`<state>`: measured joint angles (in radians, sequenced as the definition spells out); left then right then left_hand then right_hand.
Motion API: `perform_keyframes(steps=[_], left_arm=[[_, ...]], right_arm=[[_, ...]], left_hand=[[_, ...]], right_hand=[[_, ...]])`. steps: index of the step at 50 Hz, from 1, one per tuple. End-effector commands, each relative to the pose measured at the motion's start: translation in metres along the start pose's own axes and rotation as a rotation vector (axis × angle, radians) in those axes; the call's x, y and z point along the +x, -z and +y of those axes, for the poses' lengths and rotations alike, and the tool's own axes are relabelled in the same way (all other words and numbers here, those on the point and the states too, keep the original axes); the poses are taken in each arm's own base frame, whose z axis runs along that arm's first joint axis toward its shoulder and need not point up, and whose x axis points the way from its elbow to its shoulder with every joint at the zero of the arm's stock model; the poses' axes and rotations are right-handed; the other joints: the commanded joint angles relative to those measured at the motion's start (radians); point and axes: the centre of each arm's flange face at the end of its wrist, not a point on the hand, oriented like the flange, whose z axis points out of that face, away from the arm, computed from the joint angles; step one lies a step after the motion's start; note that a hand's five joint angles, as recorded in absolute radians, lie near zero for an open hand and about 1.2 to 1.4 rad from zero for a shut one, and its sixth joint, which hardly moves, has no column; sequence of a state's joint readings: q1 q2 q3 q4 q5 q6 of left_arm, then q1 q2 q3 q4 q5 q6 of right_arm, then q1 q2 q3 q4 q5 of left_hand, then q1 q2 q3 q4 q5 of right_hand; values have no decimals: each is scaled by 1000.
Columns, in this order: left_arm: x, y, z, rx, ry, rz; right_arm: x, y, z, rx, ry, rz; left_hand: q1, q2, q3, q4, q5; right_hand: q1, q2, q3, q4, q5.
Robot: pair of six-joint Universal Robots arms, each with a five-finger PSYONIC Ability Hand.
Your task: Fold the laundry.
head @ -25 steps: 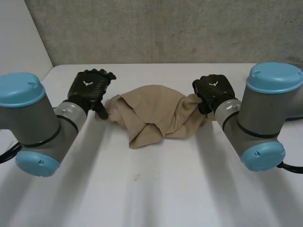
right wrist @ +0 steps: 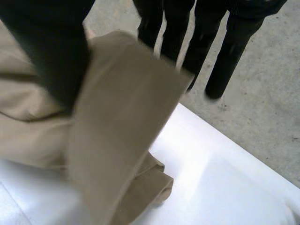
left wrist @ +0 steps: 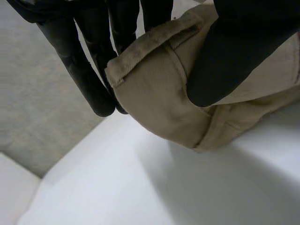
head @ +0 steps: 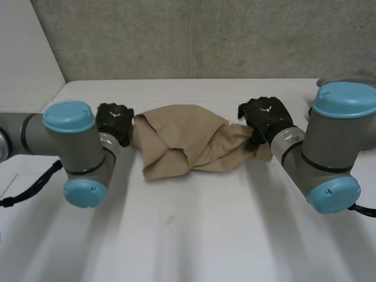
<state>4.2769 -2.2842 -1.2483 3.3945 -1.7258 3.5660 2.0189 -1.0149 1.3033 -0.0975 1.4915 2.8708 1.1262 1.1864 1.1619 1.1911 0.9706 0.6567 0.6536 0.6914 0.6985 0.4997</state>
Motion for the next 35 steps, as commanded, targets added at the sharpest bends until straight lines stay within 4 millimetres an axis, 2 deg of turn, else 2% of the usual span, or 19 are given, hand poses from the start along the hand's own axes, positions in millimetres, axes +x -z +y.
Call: perform_keyframes(steps=[1, 2, 3, 6, 8, 10, 11, 13, 15, 17, 18, 20, 21, 22, 25, 26, 29, 30, 35], left_arm=[[-42, -7, -45, 154, 32, -135], [-50, -8, -55, 189, 37, -156], [-63, -8, -74, 256, 46, -189], [-81, -8, -109, 382, 54, -221], [-98, -3, -160, 559, 58, -233], [-101, 0, -178, 617, 62, -229], [-103, 5, -197, 674, 69, -214], [-100, 9, -212, 719, 81, -185], [-86, 13, -224, 761, 109, -97], [-71, 13, -226, 770, 131, -13], [-55, 13, -224, 768, 150, 76], [-37, 13, -218, 753, 168, 174], [-27, 12, -213, 741, 176, 226], [-8, 12, -203, 712, 190, 324], [22, 14, -185, 654, 201, 471], [41, 17, -171, 608, 205, 563], [66, 25, -151, 527, 206, 684], [80, 32, -139, 473, 205, 753], [102, 53, -119, 387, 156, 865]], right_arm=[[1, 0, -6, 17, -1, -1], [2, -1, -8, 22, -1, 3], [5, -1, -11, 31, -2, 11], [13, -1, -15, 42, -8, 30], [19, 0, -21, 59, -19, 45], [22, 0, -23, 62, -22, 51], [22, 0, -22, 61, -24, 53], [24, 0, -22, 61, -23, 56], [26, 0, -22, 60, -22, 64], [28, 0, -24, 62, -24, 69], [31, 0, -24, 63, -23, 78], [33, 0, -26, 68, -23, 84], [35, 0, -27, 70, -23, 87], [38, 0, -28, 74, -25, 96], [45, 0, -30, 81, -27, 112], [49, 0, -32, 85, -29, 123], [56, -1, -33, 90, -30, 138], [61, -2, -34, 92, -30, 150], [76, -6, -34, 95, -28, 197]], left_hand=[[270, 210, 234, 205, 251], [270, 210, 234, 205, 251], [270, 210, 234, 205, 251], [270, 210, 234, 205, 251], [270, 210, 234, 205, 251], [270, 210, 234, 205, 251], [270, 210, 234, 205, 251], [270, 210, 234, 205, 251], [270, 210, 234, 205, 251], [270, 210, 234, 205, 251], [270, 210, 234, 205, 251], [270, 210, 234, 205, 251], [270, 210, 234, 205, 251], [270, 210, 234, 205, 251], [224, 164, 188, 159, 205], [119, 59, 83, 54, 100], [-64, -124, -99, -129, -83], [-239, -299, -274, -304, -258], [-672, -732, -707, -736, -690]], right_hand=[[-482, -479, -517, -524, -500], [-482, -479, -517, -524, -500], [-482, -479, -517, -524, -500], [-482, -479, -517, -524, -500], [-482, -479, -517, -524, -500], [-482, -479, -517, -524, -500], [-482, -479, -517, -524, -500], [-482, -479, -517, -524, -500], [-482, -479, -517, -524, -500], [-482, -479, -517, -524, -500], [-482, -479, -517, -524, -500], [-482, -479, -517, -524, -500], [-482, -479, -517, -524, -500], [-482, -479, -517, -524, -500], [-482, -479, -517, -524, -500], [-482, -479, -517, -524, -500], [-482, -479, -517, -524, -500], [-482, -479, -517, -524, -500], [-482, -479, -517, -524, -500]])
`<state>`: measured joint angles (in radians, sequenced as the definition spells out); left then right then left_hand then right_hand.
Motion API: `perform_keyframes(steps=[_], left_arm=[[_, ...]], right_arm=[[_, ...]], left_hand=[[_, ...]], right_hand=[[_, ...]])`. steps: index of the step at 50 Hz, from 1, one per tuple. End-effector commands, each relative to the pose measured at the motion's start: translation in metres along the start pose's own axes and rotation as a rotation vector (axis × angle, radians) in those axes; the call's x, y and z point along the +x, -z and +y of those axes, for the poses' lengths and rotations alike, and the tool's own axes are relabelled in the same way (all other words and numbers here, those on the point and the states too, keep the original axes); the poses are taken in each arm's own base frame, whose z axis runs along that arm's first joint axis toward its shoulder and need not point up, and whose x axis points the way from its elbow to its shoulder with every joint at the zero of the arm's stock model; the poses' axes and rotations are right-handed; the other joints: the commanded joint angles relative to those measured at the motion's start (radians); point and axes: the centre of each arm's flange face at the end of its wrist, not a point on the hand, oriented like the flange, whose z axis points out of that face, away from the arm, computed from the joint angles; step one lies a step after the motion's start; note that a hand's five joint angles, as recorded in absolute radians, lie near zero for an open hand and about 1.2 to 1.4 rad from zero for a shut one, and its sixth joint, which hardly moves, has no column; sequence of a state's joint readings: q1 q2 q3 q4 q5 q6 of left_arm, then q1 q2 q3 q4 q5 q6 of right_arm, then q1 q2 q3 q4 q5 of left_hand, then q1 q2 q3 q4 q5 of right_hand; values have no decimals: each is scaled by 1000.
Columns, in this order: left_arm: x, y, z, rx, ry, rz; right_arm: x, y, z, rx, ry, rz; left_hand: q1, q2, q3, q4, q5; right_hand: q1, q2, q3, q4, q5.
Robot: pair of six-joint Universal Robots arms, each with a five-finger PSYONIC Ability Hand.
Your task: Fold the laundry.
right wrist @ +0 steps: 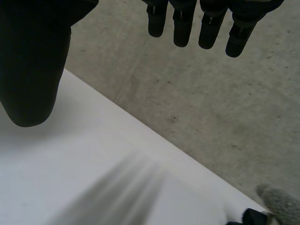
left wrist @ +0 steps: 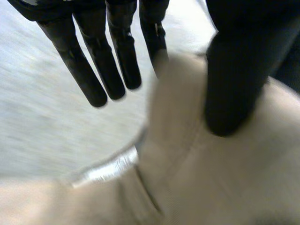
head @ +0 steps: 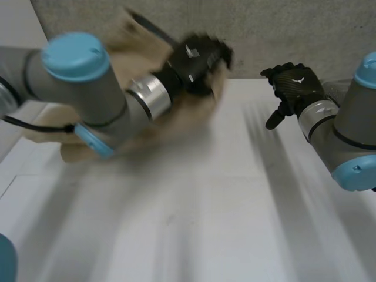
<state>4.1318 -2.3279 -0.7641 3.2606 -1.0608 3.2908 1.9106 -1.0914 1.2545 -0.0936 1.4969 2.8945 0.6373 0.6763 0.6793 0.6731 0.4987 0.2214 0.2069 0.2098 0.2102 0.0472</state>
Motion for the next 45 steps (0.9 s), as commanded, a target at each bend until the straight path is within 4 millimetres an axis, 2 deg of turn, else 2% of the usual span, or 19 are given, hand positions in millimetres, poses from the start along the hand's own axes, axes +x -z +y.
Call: perform_keyframes(steps=[1, 5, 7, 12, 16, 20, 21, 24, 25, 30, 35, 36, 45], left_arm=[[44, 17, 29, -152, 39, 164], [39, 21, 9, -130, -12, 119], [27, 25, -5, -117, -25, 50], [-4, 39, -27, -130, -38, -160], [-29, 60, -35, -182, -54, -374], [-46, 90, -32, -280, -64, -587], [-50, 103, -27, -334, -66, -651], [-54, 120, -17, -410, -75, -730], [-55, 130, -8, -462, -83, -754], [-59, 152, 24, -599, -113, -728], [-69, 163, 55, -670, -114, -656], [-73, 165, 66, -684, -110, -632], [-93, 163, 113, -702, -88, -568]], right_arm=[[21, -8, -1, 4, 3, 67], [27, -12, 4, -7, 8, 93], [27, -13, 5, -12, 8, 93], [18, -10, 4, -17, 13, 67], [-3, -4, -1, -10, 37, -6], [-32, 5, -5, -2, 105, -137], [-46, 10, -7, 5, 148, -208], [-62, 13, -8, 18, 203, -281], [-71, 12, -6, 20, 229, -315], [-93, -1, 0, 11, 239, -344], [-116, -16, 11, -12, 243, -384], [-124, -22, 19, -25, 246, -399], [-143, -53, 55, -56, 255, -381]], left_hand=[[-227, -266, -269, -263, -263], [-333, -372, -375, -369, -369], [-342, -381, -384, -377, -378], [-339, -378, -381, -375, -375], [-339, -378, -381, -375, -375], [-380, -419, -422, -416, -416], [-403, -442, -445, -439, -439], [-415, -454, -457, -451, -451], [-430, -469, -472, -465, -466], [-389, -428, -431, -425, -425], [-327, -366, -369, -363, -363], [-318, -357, -360, -354, -354], [-315, -354, -357, -351, -351]], right_hand=[[-47, -32, -35, -36, -47], [-47, -32, -35, -36, -47], [-47, -32, -35, -36, -47], [-47, -32, -35, -36, -47], [-47, -32, -35, -36, -47], [-47, -32, -35, -36, -47], [-47, -32, -35, -36, -47], [-47, -32, -35, -36, -47], [34, 49, 46, 46, 34], [317, 331, 328, 328, 316], [355, 370, 367, 367, 355], [355, 370, 367, 367, 355], [402, 417, 414, 413, 402]])
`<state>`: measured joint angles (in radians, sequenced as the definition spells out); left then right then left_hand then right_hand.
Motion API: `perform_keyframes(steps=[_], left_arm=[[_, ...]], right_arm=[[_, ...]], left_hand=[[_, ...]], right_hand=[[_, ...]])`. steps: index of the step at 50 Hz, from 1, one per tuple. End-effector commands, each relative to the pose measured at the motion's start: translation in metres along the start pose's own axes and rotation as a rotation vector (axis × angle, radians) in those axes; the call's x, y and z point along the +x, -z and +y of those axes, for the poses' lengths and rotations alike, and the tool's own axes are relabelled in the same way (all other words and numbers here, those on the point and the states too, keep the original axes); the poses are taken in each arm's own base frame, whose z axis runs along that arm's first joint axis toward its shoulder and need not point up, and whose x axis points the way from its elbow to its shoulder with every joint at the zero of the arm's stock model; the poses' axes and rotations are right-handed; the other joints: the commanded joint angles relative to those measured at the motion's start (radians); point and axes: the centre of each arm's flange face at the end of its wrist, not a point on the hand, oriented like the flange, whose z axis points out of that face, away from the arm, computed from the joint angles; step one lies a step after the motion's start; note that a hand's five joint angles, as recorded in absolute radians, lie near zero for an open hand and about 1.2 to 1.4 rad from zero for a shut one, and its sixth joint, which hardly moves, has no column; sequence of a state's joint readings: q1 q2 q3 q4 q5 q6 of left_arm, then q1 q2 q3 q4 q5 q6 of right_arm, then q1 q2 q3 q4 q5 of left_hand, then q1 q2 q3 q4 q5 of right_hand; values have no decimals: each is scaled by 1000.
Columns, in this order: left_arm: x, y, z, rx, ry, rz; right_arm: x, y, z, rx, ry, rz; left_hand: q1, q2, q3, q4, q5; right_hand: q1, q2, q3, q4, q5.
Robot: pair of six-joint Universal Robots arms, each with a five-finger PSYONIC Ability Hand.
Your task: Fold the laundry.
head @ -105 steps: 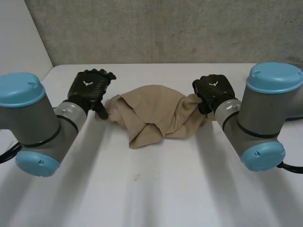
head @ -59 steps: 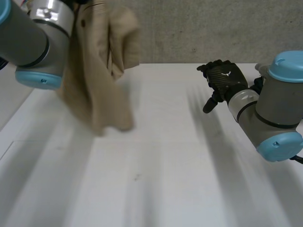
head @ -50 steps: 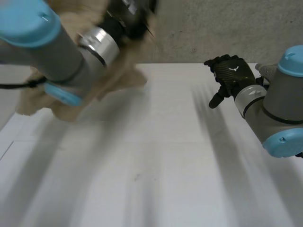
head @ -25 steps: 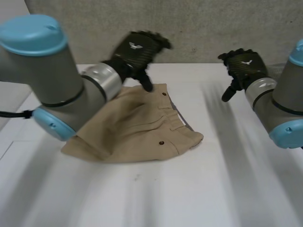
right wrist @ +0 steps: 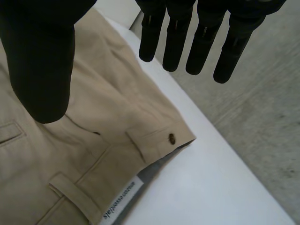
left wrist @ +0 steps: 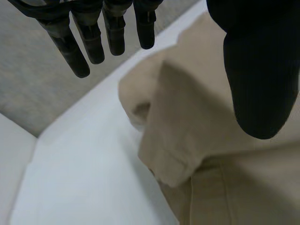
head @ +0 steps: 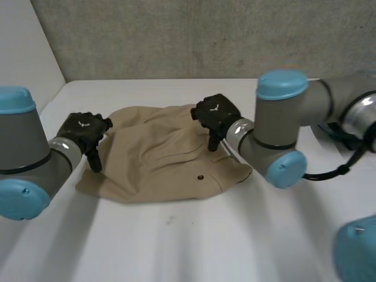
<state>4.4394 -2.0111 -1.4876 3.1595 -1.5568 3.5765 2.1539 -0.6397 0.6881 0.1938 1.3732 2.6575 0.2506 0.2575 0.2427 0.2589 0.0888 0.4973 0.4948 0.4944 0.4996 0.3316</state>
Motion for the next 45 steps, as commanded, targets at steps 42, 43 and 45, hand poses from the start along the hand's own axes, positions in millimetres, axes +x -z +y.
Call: perform_keyframes(steps=[42, 43, 45], left_arm=[[-24, 65, -100, 292, -75, 68], [-21, 77, -99, 263, -96, 108], [-17, 87, -95, 220, -112, 153]], right_arm=[[47, 71, -42, -191, 159, 10], [44, 92, -43, -257, 198, -29], [41, 112, -42, -318, 235, -71]], left_hand=[[1146, 1139, 1154, 1137, 1133], [1146, 1139, 1154, 1137, 1133], [1146, 1139, 1154, 1137, 1133]], right_hand=[[899, 901, 902, 897, 890], [899, 901, 902, 897, 890], [899, 901, 902, 897, 890]])
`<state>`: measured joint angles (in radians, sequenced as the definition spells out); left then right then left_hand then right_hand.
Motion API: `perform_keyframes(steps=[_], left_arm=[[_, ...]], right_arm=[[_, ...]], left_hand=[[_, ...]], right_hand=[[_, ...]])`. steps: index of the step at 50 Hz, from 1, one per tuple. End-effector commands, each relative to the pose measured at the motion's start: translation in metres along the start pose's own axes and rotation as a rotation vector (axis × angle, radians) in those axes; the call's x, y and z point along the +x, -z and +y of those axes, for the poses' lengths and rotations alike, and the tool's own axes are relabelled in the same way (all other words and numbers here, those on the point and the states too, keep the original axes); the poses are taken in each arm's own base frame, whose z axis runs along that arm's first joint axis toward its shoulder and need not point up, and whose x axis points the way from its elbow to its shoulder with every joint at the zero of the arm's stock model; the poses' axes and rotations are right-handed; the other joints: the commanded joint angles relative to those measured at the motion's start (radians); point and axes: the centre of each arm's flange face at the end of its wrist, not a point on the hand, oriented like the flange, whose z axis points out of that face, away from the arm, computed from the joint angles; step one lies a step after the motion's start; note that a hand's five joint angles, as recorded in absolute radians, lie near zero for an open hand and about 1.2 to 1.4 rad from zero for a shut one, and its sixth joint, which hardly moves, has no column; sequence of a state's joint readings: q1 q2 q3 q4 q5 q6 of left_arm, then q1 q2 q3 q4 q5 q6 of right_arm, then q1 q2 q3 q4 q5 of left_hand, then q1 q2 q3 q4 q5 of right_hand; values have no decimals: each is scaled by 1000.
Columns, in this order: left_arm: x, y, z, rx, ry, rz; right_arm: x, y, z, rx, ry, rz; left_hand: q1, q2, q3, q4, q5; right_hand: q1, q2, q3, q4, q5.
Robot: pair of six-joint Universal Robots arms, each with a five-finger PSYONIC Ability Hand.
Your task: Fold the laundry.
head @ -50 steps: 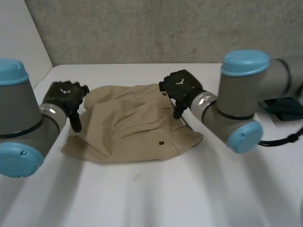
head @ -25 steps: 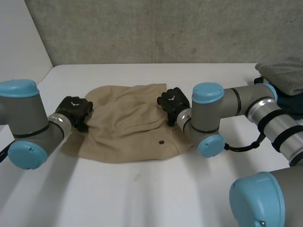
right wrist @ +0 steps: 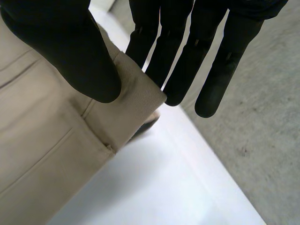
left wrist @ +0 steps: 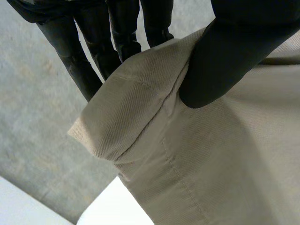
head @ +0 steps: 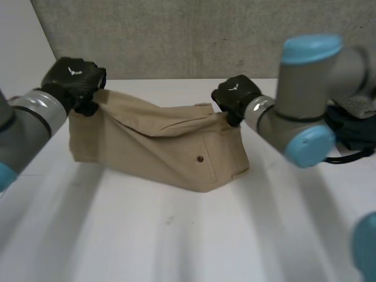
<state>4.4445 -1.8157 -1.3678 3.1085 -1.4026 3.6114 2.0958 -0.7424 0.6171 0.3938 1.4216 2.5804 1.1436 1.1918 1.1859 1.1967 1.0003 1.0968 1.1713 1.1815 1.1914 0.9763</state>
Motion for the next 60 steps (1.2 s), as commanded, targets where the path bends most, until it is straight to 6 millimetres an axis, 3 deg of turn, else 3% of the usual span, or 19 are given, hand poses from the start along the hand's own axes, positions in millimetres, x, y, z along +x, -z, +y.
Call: perform_keyframes(steps=[1, 2, 5, 11, 17, 22, 26, 27, 30, 31, 34, 35, 38, 43, 48, 53, 57, 58, 60], left_arm=[[14, 50, -18, -103, -39, 168], [20, 61, -14, -162, -46, 227], [33, 81, -3, -291, -63, 354], [54, 100, 15, -443, -81, 552], [59, 74, 34, -479, -123, 570], [53, 43, 27, -396, -153, 511], [37, 8, -5, -210, -199, 388], [27, -6, -26, -102, -218, 316], [6, -24, -65, 83, -238, 179], [-9, -33, -91, 214, -239, 83], [-31, -41, -131, 427, -215, -63], [-45, -40, -154, 543, -182, -145], [-63, -36, -186, 726, -70, -253], [-66, -31, -201, 837, 28, -247], [-58, -41, -182, 772, 79, -215], [-44, -62, -136, 622, 102, -183], [-19, -74, -87, 473, 123, -112], [-6, -76, -66, 411, 132, -73], [9, -78, -46, 355, 138, -28]], right_arm=[[0, 93, -1, -270, 208, -177], [-2, 108, 2, -306, 229, -211], [-8, 126, 5, -301, 256, -245], [-30, 140, 21, -313, 228, -367], [-39, 131, 44, -380, 210, -428], [-34, 110, 49, -389, 229, -390], [-12, 78, 24, -285, 236, -221], [4, 63, 4, -199, 210, -107], [33, 44, -32, -34, 137, 85], [55, 38, -58, 93, 82, 209], [83, 37, -95, 297, 4, 367], [100, 39, -115, 428, -34, 455], [118, 48, -144, 618, -58, 565], [132, 64, -170, 811, -35, 680], [130, 68, -172, 897, -8, 718], [120, 54, -148, 829, -4, 671], [103, 34, -109, 687, -12, 599], [93, 25, -89, 606, -19, 559], [82, 17, -65, 515, -24, 517]], left_hand=[[253, 204, 210, 200, 221], [253, 204, 210, 200, 221], [253, 204, 210, 200, 221], [253, 204, 210, 200, 221], [253, 204, 210, 200, 221], [253, 204, 210, 200, 221], [253, 204, 210, 200, 221], [253, 204, 210, 200, 221], [253, 204, 210, 200, 221], [253, 204, 210, 200, 221], [253, 204, 210, 200, 221], [253, 204, 210, 200, 221], [253, 204, 210, 200, 221], [253, 204, 210, 200, 221], [253, 204, 210, 200, 221], [253, 204, 210, 200, 221], [253, 204, 210, 200, 221], [253, 204, 210, 200, 221], [233, 184, 190, 180, 201]], right_hand=[[299, 225, 215, 205, 245], [299, 225, 215, 205, 245], [299, 225, 215, 205, 245], [299, 225, 215, 205, 245], [299, 225, 215, 205, 245], [299, 225, 215, 205, 245], [299, 225, 215, 205, 245], [299, 225, 215, 205, 245], [299, 225, 215, 205, 245], [299, 225, 215, 205, 245], [299, 225, 215, 205, 245], [299, 225, 215, 205, 245], [299, 225, 215, 205, 245], [299, 225, 215, 205, 245], [299, 225, 215, 205, 245], [299, 225, 215, 205, 245], [299, 225, 215, 205, 245], [299, 225, 215, 205, 245], [299, 225, 215, 205, 245]])
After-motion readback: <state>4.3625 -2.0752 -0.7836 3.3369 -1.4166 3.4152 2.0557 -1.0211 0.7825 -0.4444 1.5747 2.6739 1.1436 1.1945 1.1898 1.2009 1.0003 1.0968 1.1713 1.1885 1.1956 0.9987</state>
